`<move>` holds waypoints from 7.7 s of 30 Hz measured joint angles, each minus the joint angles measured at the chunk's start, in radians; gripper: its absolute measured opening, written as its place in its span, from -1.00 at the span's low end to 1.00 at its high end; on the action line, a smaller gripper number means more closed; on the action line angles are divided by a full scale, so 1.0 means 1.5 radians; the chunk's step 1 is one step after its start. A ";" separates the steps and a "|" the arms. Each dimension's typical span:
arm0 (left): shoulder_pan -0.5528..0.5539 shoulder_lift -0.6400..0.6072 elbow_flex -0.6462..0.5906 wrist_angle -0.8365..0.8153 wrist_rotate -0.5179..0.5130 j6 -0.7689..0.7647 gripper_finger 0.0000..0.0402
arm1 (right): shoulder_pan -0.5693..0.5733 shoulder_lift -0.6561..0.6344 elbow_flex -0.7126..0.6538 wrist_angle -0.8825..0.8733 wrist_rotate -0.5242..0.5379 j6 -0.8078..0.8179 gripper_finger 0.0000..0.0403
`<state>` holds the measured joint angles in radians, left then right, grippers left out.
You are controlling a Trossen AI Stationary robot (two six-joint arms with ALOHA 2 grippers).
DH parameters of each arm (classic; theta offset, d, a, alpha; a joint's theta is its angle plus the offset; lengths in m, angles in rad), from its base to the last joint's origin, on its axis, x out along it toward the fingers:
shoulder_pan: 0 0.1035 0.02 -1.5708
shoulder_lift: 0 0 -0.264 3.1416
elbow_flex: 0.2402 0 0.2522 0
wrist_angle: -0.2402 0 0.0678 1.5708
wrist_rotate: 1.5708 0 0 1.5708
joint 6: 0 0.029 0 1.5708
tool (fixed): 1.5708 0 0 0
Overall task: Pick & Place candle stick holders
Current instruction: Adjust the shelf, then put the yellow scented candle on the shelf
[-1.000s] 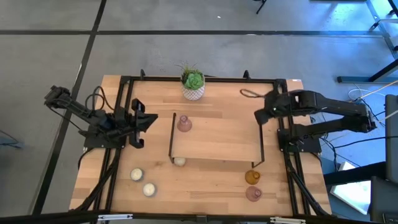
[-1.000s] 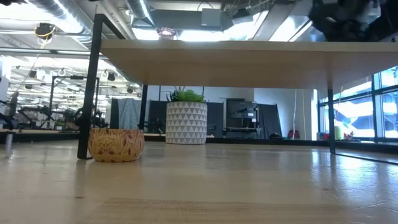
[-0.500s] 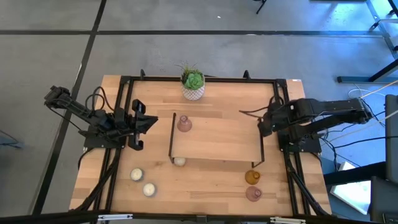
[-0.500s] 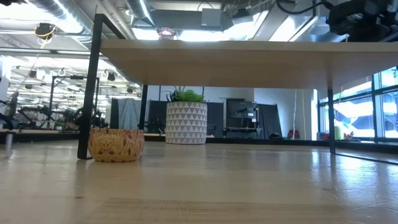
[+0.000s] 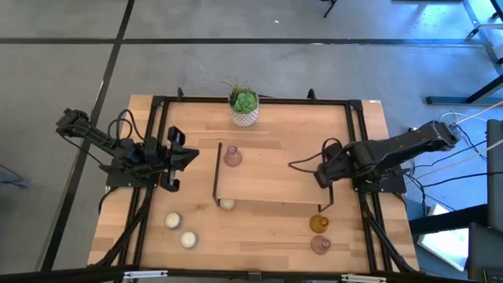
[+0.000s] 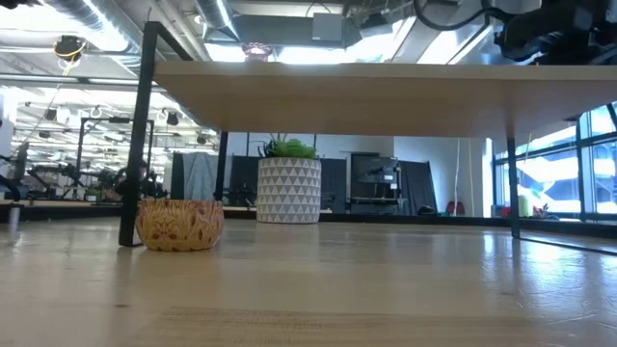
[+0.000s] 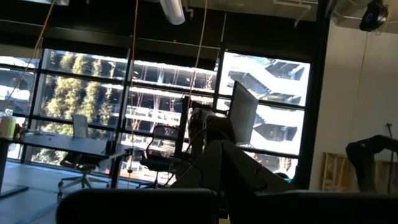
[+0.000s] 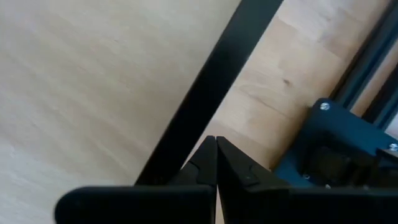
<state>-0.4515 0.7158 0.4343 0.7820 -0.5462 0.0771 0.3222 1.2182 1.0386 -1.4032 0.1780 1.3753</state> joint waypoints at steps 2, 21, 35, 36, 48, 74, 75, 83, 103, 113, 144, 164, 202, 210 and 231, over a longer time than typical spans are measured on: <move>0.000 0.000 0.000 0.000 0.004 0.000 -0.99 | 0.004 0.005 0.000 0.014 0.000 -0.002 -1.00; 0.000 0.000 0.000 0.000 0.005 0.000 -0.99 | -0.024 0.012 0.000 0.086 0.090 -0.047 -1.00; 0.000 0.000 0.000 0.000 0.006 0.001 -0.99 | -0.077 0.069 0.000 0.178 0.091 -0.142 -1.00; 0.000 0.000 0.000 0.000 0.006 0.001 -0.99 | -0.081 0.070 0.000 0.182 0.091 -0.146 -1.00; 0.000 0.000 0.000 0.000 0.030 0.029 -0.99 | -0.111 0.066 0.000 0.183 0.159 -0.180 -1.00; -0.213 0.462 0.389 -0.514 -0.181 0.030 -0.99 | 0.119 0.055 0.097 0.131 0.551 -0.219 -1.00; -0.222 0.490 0.411 -0.542 -0.190 -0.002 -0.99 | 0.126 0.055 0.092 0.136 0.559 -0.219 -1.00; -0.242 0.691 0.661 -0.918 -0.180 -0.288 -0.99 | 0.140 0.056 0.076 0.143 0.597 -0.212 -1.00; -0.217 0.877 0.800 -1.302 -0.105 -0.491 -0.78 | 0.124 0.056 0.076 0.128 0.579 -0.229 -1.00; -0.194 0.956 0.800 -1.290 -0.038 -0.403 -0.39 | 0.124 0.056 0.076 0.123 0.577 -0.229 -1.00; -0.143 0.953 0.720 -1.236 -0.066 -0.408 -0.35 | 0.124 0.056 0.076 0.117 0.559 -0.224 -1.00; -0.148 0.953 0.722 -1.253 -0.020 -0.451 -0.57 | 0.124 0.056 0.076 0.121 0.560 -0.224 -1.00; -0.141 0.891 0.735 -1.217 -0.009 -0.424 -0.49 | 0.124 0.056 0.076 0.120 0.559 -0.224 -1.00; -0.133 0.892 0.674 -1.154 -0.001 -0.437 -0.39 | 0.124 0.056 0.076 0.120 0.559 -0.224 -1.00; -0.133 0.892 0.672 -1.151 0.029 -0.446 -0.74 | 0.124 0.056 0.076 0.121 0.559 -0.224 -1.00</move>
<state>-0.6506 2.0544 1.4429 -0.9440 -0.5024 -0.5919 0.5083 1.3022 1.1522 -1.2224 1.0164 1.0393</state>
